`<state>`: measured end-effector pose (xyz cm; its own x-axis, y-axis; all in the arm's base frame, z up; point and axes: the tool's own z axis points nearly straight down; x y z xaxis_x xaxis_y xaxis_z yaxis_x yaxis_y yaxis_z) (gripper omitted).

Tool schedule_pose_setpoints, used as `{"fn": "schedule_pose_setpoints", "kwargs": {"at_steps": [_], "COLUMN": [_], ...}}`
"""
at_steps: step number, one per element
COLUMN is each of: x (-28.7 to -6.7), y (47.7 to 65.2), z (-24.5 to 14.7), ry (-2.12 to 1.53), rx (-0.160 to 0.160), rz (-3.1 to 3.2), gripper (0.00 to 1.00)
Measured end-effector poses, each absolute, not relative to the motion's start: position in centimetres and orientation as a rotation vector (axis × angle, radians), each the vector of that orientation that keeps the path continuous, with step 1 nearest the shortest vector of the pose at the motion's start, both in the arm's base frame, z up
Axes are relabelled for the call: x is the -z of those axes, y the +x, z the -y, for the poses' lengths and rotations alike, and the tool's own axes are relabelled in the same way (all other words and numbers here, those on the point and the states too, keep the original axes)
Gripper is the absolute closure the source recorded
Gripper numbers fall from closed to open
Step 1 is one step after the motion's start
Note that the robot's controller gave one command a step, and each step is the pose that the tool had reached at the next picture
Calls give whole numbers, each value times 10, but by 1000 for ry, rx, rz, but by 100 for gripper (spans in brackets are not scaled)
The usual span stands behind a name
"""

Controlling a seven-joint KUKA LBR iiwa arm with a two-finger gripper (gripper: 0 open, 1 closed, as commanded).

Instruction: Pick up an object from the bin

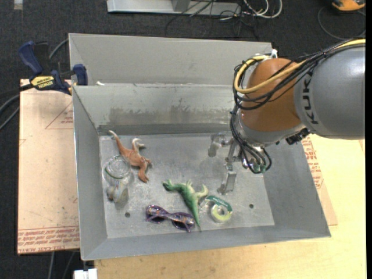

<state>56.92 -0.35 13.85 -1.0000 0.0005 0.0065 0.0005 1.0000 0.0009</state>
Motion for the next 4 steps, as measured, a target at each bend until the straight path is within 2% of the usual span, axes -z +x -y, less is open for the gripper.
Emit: {"fn": "schedule_pose_setpoints", "kwargs": {"at_steps": [1, 2, 3, 4], "x": [-143, -73, -72, -72], "y": [571, 549, 541, 532], "z": [4, -22, -24, -23], "ry": [-1, 172, 133, 731], "rx": [1, 3, 2, 7], "rz": [3143, 3132, 3142, 3057], "gripper": [0, 0, 0, 0]}}
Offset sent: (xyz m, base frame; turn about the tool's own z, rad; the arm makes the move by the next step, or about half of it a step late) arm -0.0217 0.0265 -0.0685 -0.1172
